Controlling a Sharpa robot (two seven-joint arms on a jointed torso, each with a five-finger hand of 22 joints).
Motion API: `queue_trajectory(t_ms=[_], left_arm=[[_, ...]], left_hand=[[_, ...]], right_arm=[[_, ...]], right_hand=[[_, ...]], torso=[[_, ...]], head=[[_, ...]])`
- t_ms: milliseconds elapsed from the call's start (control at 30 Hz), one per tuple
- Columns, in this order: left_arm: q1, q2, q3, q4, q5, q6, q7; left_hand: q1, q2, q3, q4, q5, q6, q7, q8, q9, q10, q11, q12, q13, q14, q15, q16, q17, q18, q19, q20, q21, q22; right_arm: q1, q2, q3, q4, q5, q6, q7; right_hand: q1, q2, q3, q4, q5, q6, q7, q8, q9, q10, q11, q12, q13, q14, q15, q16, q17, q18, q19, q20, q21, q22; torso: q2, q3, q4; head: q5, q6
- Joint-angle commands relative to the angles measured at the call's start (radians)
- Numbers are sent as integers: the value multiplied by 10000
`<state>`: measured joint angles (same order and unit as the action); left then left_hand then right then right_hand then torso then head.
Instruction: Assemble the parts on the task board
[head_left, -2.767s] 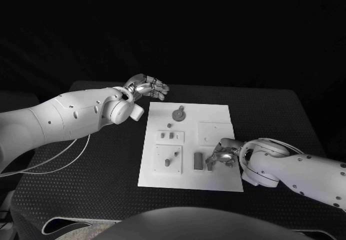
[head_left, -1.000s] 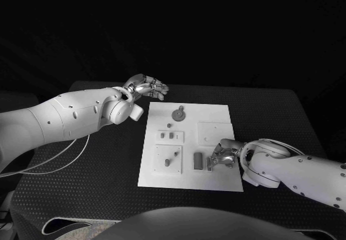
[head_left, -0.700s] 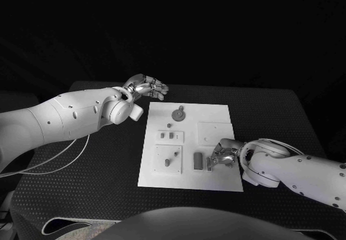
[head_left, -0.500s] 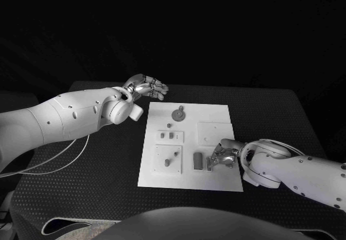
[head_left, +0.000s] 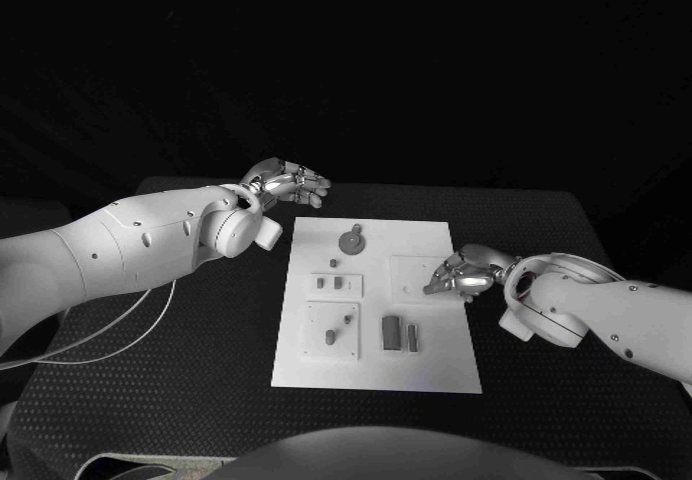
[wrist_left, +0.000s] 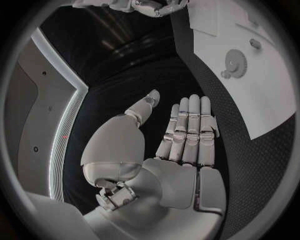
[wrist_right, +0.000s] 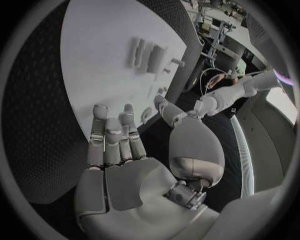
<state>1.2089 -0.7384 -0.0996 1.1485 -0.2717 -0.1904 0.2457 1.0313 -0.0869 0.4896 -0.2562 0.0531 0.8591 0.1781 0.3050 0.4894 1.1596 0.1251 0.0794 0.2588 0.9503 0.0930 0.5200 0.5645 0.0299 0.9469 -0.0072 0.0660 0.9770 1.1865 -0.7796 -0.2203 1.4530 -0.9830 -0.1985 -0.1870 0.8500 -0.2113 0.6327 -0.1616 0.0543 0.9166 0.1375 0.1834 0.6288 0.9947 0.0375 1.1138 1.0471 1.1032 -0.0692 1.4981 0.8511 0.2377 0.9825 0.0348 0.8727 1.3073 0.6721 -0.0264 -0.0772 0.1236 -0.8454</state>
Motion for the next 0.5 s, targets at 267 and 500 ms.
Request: queue_trajectory(t_ms=[267,500], left_arm=[[177,282,13,-465,440,19,199],[202,517,16,-968,700,-29,304]], left_hand=[[-37,98,10,51,-1,-27,-102,29,-34,-17,-31,-83,-62,-121,0,-254,23,-52,-90,9,27,-15],[-90,109,28,32,-3,-402,-95,-156,-168,-827,56,-168,-388,-1041,227,-1106,-161,-55,-486,205,-46,-170]], right_arm=[[51,945,1083,-3351,3647,-224,4112],[35,1671,1592,-5251,5450,683,4911]], right_hand=[[748,1102,110,-1117,21,-234,243,99,51,-677,151,-2287,-1981,-1066,149,-2188,-1240,-266,-2100,679,-1556,-321],[1078,1450,424,-1222,-5,-1029,396,-125,-114,-1261,1033,-6666,-5587,-3225,1951,-7390,-3755,-1028,-4964,1393,-4017,-1393]], torso=[[-574,-104,24],[-832,-70,57]], head=[[-112,711],[-78,1058]])
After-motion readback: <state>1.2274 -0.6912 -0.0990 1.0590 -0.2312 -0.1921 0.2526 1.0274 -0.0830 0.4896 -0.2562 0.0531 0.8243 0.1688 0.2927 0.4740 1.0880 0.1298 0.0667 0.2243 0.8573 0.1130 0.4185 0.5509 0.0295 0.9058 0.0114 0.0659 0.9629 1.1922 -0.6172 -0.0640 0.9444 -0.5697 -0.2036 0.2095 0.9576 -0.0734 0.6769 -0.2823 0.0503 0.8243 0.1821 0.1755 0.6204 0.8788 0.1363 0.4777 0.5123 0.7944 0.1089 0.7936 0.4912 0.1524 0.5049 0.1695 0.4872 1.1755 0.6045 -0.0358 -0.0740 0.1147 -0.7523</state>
